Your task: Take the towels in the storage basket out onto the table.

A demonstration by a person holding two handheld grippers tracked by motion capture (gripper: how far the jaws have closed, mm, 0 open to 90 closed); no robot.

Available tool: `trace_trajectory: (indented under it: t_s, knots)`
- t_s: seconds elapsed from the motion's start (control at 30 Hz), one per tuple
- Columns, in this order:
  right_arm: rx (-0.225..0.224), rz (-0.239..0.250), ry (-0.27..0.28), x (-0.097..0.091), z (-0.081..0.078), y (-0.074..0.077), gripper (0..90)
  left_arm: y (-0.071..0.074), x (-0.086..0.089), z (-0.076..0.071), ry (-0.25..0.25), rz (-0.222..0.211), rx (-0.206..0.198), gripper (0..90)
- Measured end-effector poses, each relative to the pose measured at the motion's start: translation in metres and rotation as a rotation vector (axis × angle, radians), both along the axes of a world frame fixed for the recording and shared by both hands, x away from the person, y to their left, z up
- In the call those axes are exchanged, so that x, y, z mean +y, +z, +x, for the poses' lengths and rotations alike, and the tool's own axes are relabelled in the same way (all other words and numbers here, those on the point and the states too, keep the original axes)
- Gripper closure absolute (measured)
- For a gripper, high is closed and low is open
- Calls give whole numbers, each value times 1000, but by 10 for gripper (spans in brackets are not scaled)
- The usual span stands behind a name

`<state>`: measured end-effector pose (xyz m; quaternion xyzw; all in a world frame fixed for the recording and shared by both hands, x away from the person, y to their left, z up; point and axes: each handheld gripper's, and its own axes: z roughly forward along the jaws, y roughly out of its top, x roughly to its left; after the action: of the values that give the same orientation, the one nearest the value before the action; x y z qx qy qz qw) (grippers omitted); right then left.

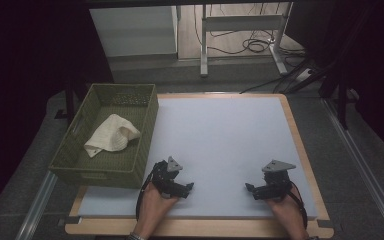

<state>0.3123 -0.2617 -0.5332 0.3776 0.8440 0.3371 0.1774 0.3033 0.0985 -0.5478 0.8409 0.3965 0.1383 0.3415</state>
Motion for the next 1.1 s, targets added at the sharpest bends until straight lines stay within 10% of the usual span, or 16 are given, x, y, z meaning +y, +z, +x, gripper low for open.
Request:
trace_trajectory:
  t_s: [1.1]
  knots:
    - [-3,-1,1,0,0,0,37,32,-10,13,-76,-28,33,21]
